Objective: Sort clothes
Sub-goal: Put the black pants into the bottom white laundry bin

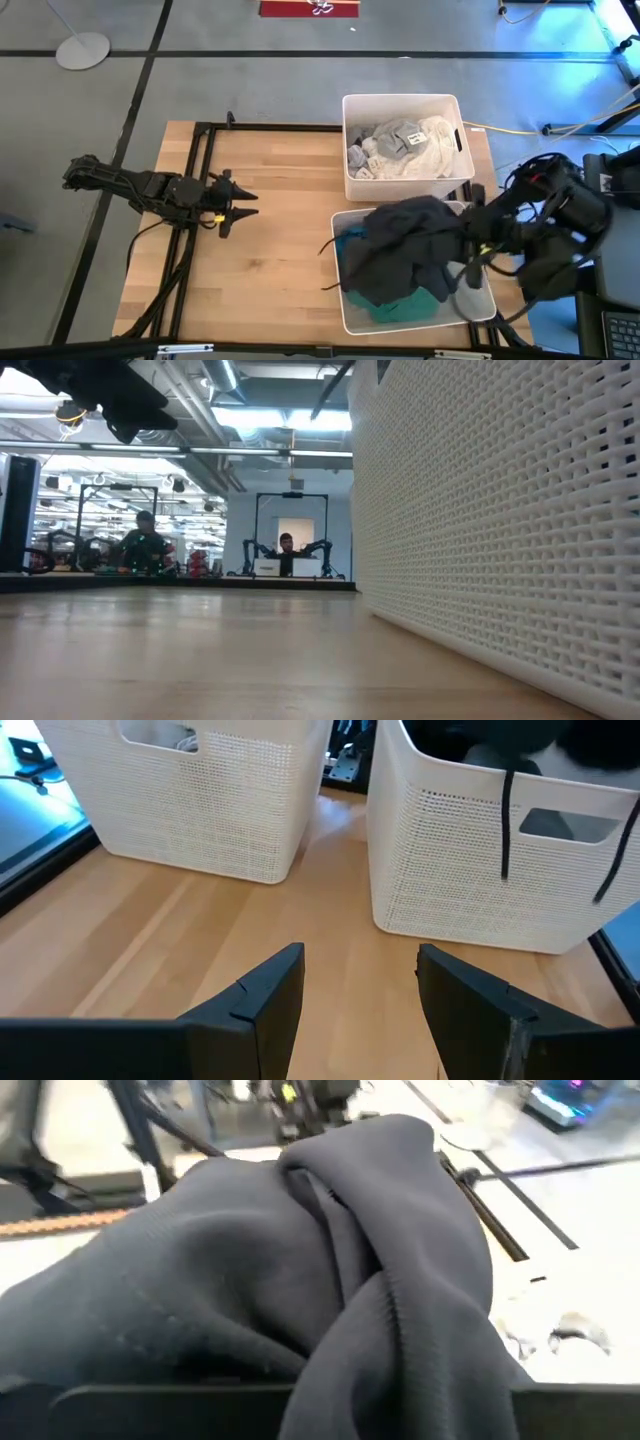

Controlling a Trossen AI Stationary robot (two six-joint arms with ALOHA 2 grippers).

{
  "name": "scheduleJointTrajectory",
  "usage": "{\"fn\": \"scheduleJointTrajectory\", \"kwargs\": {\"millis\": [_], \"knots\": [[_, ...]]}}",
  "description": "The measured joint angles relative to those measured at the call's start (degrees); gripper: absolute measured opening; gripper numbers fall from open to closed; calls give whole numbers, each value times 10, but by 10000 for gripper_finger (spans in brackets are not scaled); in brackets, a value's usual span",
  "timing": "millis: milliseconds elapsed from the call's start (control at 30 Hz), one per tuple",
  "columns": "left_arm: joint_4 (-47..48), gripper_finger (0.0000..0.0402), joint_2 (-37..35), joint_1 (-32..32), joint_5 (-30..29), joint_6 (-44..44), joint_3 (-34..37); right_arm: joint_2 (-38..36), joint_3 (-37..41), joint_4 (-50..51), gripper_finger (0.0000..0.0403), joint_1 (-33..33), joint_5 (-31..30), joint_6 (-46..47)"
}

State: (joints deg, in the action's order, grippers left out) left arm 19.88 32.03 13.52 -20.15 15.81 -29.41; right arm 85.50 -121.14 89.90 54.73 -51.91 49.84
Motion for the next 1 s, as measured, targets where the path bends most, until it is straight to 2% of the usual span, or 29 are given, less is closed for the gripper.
{"fn": "scheduleJointTrajectory", "kwargs": {"millis": [200,467,600,833,1000], "knots": [[0,182,0,0,-3,0,0,-6,144,-1,43,-43,33,45],[0,182,0,0,-4,3,0,-40,365,-3,44,-61,128,197],[0,182,1,0,-10,3,0,-45,459,-34,44,-60,167,257],[-7,182,1,0,-18,3,0,-44,599,-132,57,-69,211,270],[-16,182,5,0,-18,3,0,-44,650,-182,79,-90,231,280]]}}
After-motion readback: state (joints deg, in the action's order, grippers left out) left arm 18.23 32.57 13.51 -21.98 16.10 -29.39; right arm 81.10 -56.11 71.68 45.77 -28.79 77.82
